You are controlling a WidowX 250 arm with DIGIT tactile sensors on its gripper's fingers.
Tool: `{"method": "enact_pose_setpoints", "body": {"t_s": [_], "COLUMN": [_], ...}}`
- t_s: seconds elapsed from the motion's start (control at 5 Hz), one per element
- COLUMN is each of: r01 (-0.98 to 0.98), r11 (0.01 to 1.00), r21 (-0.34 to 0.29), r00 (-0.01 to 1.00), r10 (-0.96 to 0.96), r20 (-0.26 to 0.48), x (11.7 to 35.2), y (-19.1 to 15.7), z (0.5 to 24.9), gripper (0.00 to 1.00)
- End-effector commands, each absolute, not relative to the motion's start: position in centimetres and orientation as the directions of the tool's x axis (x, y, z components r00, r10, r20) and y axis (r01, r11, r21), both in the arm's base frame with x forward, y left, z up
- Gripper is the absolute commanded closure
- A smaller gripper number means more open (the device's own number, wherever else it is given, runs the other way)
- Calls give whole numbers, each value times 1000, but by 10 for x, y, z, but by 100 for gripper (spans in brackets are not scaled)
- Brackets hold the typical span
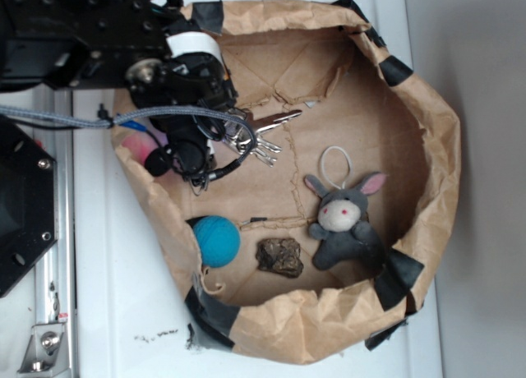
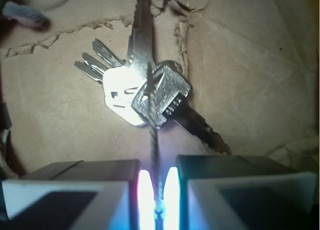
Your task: Grab the silver keys.
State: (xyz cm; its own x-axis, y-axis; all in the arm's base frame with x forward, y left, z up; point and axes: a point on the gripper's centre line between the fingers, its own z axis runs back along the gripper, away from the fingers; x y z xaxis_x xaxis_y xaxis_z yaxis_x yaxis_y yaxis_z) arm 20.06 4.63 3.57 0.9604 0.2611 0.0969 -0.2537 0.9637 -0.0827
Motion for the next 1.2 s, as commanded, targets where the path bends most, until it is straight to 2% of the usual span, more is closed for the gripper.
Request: {"method": "enact_pose_setpoints", "body": {"t_s": [0.0, 0.2, 0.4, 0.6, 0.8, 1.0], "r01": [-257, -286, -307, -304, -302, -304], "r11": [953, 928, 916, 928, 939, 941], "r21": [-159, -240, -257, -216, -164, -151], "r00": [945, 924, 909, 915, 919, 924], "r10": [283, 333, 363, 348, 332, 329], "r20": [166, 188, 207, 204, 211, 192], "x": [191, 214, 221, 241, 251, 259], "y": [41, 30, 18, 4, -3, -5], "z": [106, 156, 206, 231, 223, 218], "gripper": [100, 100, 100, 100, 100, 100]}}
